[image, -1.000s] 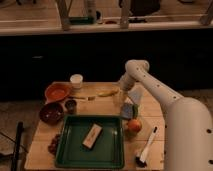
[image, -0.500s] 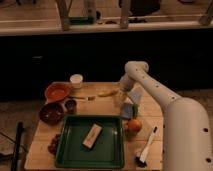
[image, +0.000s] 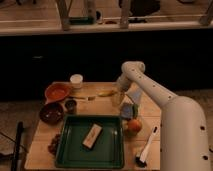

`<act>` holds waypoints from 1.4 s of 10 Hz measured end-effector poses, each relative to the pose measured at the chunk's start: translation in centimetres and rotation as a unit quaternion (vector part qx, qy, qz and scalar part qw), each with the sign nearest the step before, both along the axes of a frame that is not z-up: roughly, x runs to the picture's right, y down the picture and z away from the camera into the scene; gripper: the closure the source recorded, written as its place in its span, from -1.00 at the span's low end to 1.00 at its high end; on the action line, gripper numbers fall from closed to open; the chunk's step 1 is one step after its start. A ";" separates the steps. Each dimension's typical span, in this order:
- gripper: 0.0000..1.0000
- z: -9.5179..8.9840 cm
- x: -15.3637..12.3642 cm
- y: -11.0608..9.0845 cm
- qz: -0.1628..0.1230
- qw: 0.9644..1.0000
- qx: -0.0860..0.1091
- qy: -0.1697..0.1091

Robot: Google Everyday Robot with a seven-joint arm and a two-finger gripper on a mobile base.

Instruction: Place banana in tray

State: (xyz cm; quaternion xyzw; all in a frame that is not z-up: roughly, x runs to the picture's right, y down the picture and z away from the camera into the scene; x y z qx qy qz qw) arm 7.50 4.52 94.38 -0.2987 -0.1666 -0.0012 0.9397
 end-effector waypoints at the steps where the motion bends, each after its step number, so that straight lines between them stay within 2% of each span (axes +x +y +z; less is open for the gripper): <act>1: -0.60 0.2 -0.2 -0.1 -0.006 1.000 0.001 -0.001; 3: -0.60 0.6 -0.7 -0.2 -0.019 1.000 0.001 -0.005; 5: -0.59 2.3 -1.8 -0.1 -0.042 0.999 -0.006 -0.011; 7: -0.28 3.1 -2.6 0.2 -0.050 0.998 -0.013 -0.020; 9: 0.16 3.8 -2.5 0.7 -0.053 0.998 -0.020 -0.025; 10: 0.30 3.9 -2.4 0.7 -0.054 0.998 -0.021 -0.026; 13: 0.93 3.6 -1.9 0.4 -0.064 0.997 -0.018 -0.031; 14: 1.00 3.1 -1.6 0.1 -0.070 0.997 -0.014 -0.032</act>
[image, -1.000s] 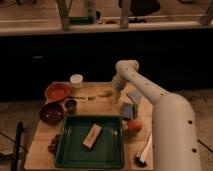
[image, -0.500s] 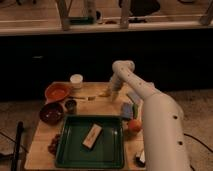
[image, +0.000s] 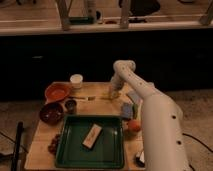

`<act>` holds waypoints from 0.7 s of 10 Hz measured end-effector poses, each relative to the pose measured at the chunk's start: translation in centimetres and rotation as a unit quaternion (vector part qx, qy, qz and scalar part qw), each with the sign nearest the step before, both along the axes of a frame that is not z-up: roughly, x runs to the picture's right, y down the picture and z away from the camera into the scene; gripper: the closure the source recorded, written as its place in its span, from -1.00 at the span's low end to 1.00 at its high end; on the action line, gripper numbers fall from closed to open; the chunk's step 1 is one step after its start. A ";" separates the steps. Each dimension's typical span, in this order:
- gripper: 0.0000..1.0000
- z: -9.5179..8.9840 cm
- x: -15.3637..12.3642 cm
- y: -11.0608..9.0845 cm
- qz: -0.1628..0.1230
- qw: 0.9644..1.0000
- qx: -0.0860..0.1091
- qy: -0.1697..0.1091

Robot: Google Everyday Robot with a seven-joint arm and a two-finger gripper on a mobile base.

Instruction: Place banana in tray

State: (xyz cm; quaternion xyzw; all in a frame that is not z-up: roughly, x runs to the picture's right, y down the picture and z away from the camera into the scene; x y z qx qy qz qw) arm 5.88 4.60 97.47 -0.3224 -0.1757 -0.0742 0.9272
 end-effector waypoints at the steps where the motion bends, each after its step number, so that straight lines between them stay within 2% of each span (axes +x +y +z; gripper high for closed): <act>1: 1.00 -0.5 0.0 -0.5 -0.002 1.000 0.004 -0.003; 4: 1.00 -3.6 -0.1 -3.2 0.001 0.999 0.023 -0.043; 5: 1.00 -5.1 -0.4 -4.3 0.000 0.997 0.029 -0.067; 7: 1.00 -6.7 -1.0 -5.3 -0.005 0.995 0.037 -0.094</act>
